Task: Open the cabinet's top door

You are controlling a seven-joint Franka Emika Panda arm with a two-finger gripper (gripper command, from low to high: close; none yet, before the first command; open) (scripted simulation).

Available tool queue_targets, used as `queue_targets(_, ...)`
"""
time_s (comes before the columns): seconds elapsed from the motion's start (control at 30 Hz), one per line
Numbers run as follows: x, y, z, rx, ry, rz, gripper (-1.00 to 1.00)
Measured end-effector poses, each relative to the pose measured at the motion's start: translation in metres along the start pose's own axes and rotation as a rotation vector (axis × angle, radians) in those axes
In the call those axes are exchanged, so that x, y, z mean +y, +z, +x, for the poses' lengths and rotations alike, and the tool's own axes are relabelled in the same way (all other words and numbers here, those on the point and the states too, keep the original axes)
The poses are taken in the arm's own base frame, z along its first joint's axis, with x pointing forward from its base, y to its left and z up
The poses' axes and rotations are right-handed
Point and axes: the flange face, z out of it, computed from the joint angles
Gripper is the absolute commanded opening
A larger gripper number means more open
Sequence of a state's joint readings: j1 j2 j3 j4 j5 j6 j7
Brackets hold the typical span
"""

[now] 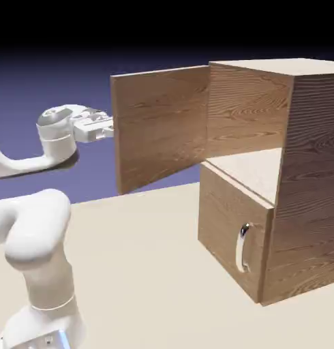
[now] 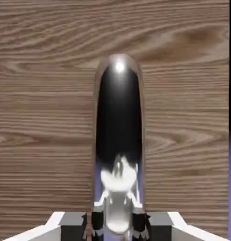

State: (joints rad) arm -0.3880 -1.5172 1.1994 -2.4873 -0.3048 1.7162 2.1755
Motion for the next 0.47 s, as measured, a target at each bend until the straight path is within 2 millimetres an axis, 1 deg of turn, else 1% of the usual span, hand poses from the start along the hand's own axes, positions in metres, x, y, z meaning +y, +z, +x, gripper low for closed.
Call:
queue_targets(0.23,-0.02,-0.049,-0.02,0.117,0.0,-0.117,-1.0)
queue_targets(0.47,-0.043,-0.089,-0.043,0.223,-0.001,-0.222,-1.0)
